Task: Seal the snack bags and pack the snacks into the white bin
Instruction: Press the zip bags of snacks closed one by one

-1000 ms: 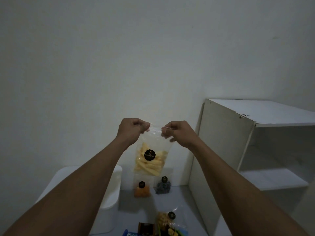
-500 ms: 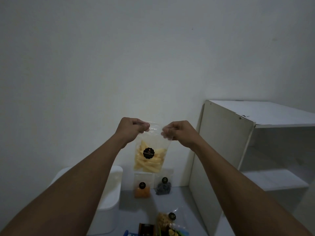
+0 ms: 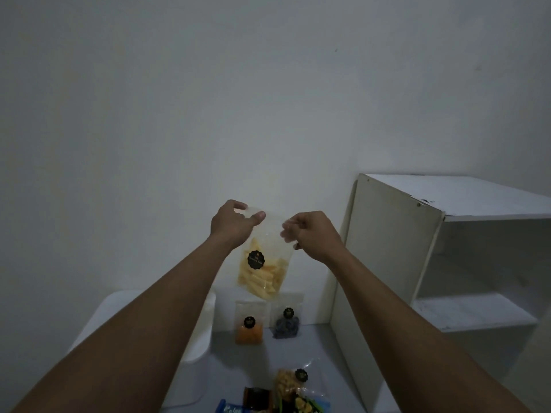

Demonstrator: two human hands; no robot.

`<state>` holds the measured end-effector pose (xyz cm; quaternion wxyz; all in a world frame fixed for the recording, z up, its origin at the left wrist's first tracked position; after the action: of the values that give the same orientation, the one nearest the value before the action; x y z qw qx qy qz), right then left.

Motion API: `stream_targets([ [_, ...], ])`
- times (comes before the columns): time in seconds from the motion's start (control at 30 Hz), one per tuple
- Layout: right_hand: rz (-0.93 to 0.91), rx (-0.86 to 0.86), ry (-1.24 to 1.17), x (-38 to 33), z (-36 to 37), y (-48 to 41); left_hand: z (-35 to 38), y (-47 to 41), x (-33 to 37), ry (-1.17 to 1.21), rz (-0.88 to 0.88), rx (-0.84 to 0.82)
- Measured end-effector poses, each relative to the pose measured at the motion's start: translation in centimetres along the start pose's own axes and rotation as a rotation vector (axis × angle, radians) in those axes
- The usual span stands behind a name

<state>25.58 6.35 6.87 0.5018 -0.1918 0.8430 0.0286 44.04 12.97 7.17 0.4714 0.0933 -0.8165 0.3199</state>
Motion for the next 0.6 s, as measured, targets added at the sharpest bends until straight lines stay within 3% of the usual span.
stream_targets([
  [0.07, -0.03, 0.073, 0.056, 0.0, 0.4, 0.4, 0.2, 0.6, 0.3, -0.057, -0.072, 0.077],
  [0.2, -0.115, 0.159, 0.211, -0.2, 1.2, 1.3, 2.0, 1.4, 0.3, 0.341, -0.248, -0.045],
  [0.3, -0.131, 0.134, 0.249, 0.0, 1.7, 2.0, 2.4, 1.7, 0.0, 0.488, -0.293, -0.042],
  [0.6, 0.216, -0.114, -0.085, 2.4, 2.1, 1.4, 3.5, 2.6, -1.1, 0.384, -0.236, -0.248],
])
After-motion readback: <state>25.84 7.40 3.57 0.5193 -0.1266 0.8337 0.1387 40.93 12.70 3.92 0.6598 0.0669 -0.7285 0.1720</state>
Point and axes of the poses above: each hand's wrist, its own y-axis away from the middle knuckle, its own z-axis out of the palm, x = y × z, the point moved 4 cm from there along -y, towards the middle knuckle, and after that the axes turned 15 degrees about z, right-handed, at the moved point
